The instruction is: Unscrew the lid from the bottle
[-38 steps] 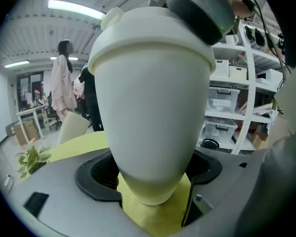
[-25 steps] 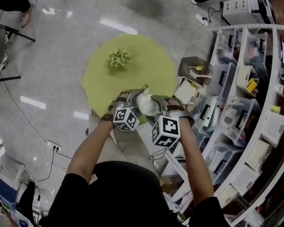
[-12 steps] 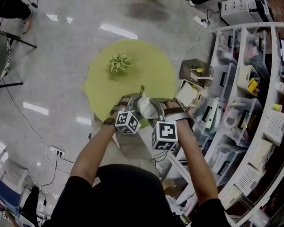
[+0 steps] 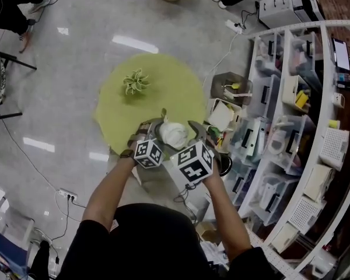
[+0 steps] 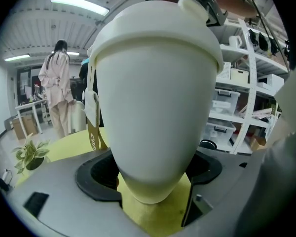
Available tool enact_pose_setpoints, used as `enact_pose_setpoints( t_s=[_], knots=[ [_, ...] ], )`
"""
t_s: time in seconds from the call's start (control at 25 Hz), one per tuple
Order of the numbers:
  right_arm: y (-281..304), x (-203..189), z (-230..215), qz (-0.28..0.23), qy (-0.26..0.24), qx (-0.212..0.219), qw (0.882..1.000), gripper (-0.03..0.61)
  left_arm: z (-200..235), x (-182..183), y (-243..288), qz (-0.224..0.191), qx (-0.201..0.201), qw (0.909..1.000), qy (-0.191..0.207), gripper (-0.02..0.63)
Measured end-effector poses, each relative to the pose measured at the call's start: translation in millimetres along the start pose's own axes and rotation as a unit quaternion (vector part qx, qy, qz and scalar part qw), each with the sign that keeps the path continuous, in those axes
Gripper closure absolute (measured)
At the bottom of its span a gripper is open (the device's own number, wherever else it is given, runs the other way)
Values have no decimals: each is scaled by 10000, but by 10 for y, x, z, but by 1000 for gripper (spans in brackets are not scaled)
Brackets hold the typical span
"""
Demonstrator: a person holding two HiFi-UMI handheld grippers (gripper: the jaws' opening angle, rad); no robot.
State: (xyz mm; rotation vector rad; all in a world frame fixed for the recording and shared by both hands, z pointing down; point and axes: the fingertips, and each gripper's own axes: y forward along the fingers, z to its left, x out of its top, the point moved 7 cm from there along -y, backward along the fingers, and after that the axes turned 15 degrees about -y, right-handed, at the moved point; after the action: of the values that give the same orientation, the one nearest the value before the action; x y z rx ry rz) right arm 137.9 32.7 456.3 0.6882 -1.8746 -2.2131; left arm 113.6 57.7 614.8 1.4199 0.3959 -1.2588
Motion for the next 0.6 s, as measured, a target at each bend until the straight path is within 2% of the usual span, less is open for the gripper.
enact_pose_setpoints(
  t_s=[0.08, 0.32, 0.44, 0.6],
  knots=[
    [22, -17, 18, 0, 325, -118, 9994, 132, 17, -11, -8, 17, -21, 10000, 4, 215],
    [60, -112, 76, -8, 701, -72, 9975, 146, 2, 10, -3, 5, -33, 10000, 16, 215],
    [93, -136, 77, 11, 839, -11, 9965, 146, 9, 2, 9, -13, -48, 10000, -6, 215],
    [125, -126, 86, 3, 775, 133, 9969, 179, 19, -17, 16, -10, -55, 10000, -14, 215]
  ],
)
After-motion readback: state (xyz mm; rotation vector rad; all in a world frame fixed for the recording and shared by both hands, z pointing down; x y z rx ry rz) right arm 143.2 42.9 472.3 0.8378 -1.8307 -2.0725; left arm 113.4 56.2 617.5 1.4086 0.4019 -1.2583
